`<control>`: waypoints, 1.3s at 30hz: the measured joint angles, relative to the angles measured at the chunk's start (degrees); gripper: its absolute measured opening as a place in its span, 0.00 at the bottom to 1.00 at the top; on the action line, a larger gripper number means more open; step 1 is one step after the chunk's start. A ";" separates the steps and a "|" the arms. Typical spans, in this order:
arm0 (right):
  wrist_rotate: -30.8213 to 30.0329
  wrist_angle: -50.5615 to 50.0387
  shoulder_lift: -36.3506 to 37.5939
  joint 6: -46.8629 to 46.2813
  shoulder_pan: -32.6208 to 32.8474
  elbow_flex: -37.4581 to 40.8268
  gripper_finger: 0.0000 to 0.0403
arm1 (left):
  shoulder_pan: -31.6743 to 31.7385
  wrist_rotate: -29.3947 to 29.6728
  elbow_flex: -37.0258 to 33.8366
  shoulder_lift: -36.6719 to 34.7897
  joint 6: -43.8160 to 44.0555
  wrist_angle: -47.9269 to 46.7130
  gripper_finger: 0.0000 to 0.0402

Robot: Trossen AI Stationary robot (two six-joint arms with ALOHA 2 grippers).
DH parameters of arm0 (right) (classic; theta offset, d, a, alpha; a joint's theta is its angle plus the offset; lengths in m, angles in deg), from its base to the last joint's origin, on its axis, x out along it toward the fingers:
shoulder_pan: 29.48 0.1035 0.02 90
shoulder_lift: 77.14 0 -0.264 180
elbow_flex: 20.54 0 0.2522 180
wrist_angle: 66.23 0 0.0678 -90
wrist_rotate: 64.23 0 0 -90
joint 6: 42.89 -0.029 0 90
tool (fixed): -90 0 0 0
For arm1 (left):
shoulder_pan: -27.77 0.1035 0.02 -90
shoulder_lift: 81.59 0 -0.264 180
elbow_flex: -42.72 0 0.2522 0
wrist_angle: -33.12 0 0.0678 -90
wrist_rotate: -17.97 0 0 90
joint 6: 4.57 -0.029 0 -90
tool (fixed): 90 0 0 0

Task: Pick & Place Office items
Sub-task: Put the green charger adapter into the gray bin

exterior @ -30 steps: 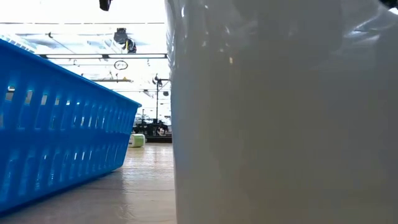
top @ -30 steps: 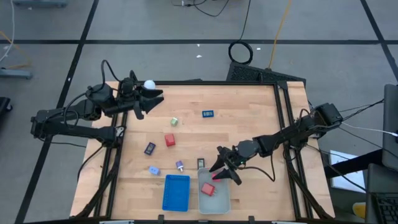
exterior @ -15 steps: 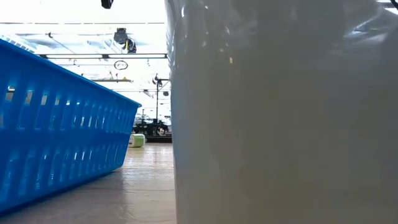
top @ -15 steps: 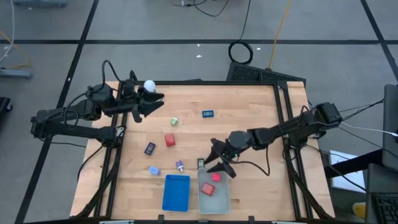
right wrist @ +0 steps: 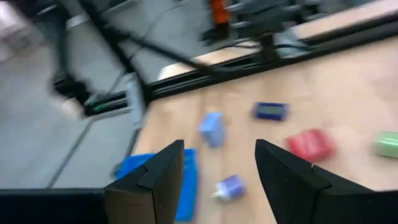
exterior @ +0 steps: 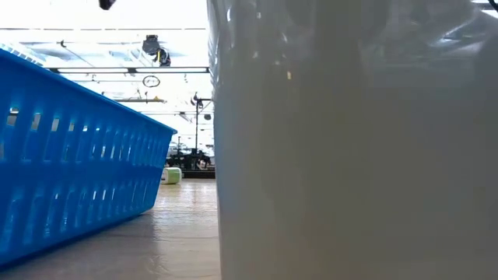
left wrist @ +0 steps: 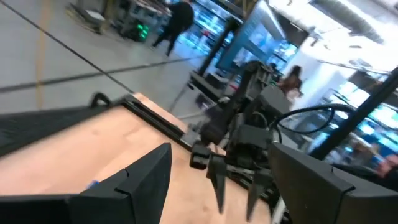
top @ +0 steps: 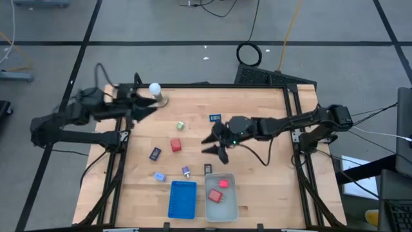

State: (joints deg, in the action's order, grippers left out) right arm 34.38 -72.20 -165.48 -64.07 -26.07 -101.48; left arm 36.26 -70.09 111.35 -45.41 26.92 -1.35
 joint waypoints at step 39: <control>-5.39 -3.77 0.00 -5.73 -9.45 -0.17 0.42 | 15.24 -2.00 30.95 39.43 4.27 -60.35 0.67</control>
State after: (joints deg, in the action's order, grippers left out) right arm 29.00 -75.96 -165.48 -69.81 -35.53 -101.65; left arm 51.50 -72.09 142.30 -5.98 31.19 -61.69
